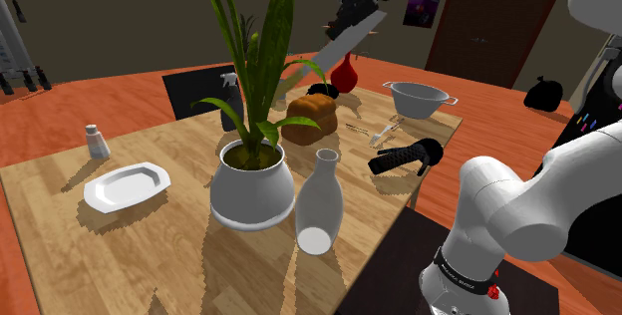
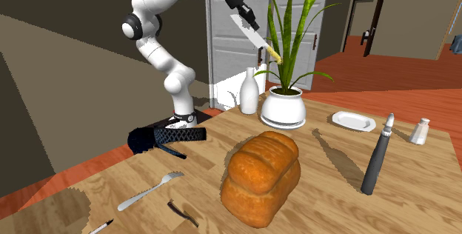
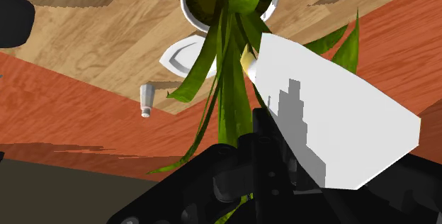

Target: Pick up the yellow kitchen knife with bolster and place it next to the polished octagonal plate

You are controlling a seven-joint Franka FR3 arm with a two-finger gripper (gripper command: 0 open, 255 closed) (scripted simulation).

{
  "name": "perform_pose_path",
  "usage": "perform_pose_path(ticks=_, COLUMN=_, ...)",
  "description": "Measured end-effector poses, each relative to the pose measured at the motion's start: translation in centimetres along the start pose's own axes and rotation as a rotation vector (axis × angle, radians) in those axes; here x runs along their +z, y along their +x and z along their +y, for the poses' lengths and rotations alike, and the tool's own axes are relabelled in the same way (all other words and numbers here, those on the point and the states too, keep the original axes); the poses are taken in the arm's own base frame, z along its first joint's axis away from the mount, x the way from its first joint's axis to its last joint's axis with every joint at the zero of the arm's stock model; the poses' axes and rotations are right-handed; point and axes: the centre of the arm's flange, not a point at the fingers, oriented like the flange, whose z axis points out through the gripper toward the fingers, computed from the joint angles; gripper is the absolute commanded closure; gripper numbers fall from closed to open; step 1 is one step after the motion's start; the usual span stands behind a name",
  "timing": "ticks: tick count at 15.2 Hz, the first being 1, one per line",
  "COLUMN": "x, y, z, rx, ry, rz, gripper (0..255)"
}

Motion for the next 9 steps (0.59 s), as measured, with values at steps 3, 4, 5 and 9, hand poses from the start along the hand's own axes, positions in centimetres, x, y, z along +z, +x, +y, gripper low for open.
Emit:
perform_pose_path(ticks=3, x=1.9, y=2.4, z=1.9, rx=0.000, ry=0.001, rz=-0.001, gripper=255)
perform_pose_path(ticks=4, x=2.6, y=3.3, z=2.7, rx=0.000, ry=0.000, rz=0.000, gripper=255)
perform_pose_path(ticks=5, x=3.5, y=4.1, z=3.5, rx=0.000, ry=0.000, rz=0.000, gripper=255)
perform_pose_path(ticks=9, x=6.4, y=7.4, z=6.2, rx=0.001, ry=0.000, rz=0.000, gripper=255)
